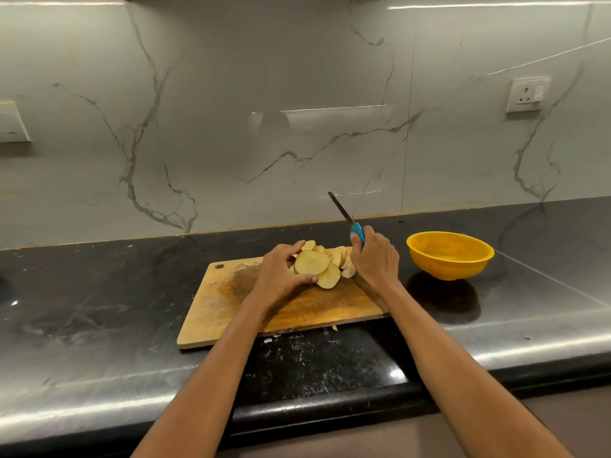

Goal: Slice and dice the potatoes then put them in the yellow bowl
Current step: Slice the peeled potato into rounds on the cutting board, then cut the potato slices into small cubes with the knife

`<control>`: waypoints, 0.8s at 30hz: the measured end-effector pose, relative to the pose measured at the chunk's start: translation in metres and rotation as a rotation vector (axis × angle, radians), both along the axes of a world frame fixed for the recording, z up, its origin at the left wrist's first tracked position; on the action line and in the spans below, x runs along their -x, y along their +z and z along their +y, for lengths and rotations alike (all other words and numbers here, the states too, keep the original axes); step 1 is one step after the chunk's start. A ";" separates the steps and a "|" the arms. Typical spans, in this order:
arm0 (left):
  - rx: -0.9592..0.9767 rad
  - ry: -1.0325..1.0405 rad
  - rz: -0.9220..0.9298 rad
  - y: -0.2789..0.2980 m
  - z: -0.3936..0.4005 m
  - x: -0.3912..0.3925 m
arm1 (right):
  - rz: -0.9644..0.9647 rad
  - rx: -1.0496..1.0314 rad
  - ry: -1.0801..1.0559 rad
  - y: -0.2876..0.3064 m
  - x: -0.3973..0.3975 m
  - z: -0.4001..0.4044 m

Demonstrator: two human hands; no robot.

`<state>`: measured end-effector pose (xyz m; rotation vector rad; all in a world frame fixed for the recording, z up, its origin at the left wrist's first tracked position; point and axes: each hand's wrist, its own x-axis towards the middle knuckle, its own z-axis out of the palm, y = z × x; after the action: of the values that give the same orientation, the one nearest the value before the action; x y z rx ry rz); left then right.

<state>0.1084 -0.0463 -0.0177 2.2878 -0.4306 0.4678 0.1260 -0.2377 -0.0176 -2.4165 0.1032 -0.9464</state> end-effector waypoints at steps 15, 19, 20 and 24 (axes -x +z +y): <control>0.044 0.225 -0.163 0.009 0.024 0.022 | -0.063 -0.108 0.070 0.001 0.014 0.004; 0.069 0.436 -0.060 0.001 0.041 0.040 | -0.083 -0.106 0.127 -0.001 0.021 0.009; 0.008 0.474 -0.021 -0.004 0.043 0.045 | -0.096 -0.106 0.155 -0.001 0.024 0.011; -0.180 0.519 0.126 -0.010 0.049 0.062 | -0.132 -0.213 0.287 -0.002 0.046 0.029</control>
<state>0.0468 0.0032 -0.0281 2.5834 0.2032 0.5490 0.0804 -0.2090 -0.0191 -2.0986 -0.1782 -0.9087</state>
